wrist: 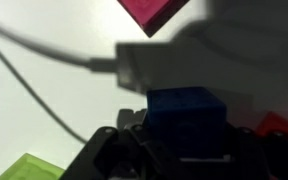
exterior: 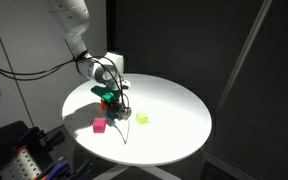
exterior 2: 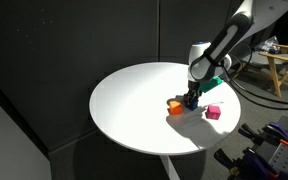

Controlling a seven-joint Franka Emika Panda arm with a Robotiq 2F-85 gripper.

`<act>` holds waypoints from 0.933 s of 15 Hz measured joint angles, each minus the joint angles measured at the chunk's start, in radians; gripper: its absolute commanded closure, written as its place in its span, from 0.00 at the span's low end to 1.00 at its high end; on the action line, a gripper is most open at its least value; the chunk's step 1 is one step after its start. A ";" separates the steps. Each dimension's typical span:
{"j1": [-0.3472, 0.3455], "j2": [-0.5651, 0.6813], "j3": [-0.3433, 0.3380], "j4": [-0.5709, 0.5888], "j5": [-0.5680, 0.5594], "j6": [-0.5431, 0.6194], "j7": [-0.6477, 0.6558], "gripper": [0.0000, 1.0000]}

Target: Pick up the blue block and put it on the gray block

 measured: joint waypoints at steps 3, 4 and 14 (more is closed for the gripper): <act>0.007 -0.007 -0.004 0.001 0.000 -0.030 0.001 0.76; 0.010 -0.015 -0.004 0.001 0.000 -0.050 0.002 0.76; 0.017 -0.225 -0.003 -0.019 -0.008 -0.200 0.003 0.76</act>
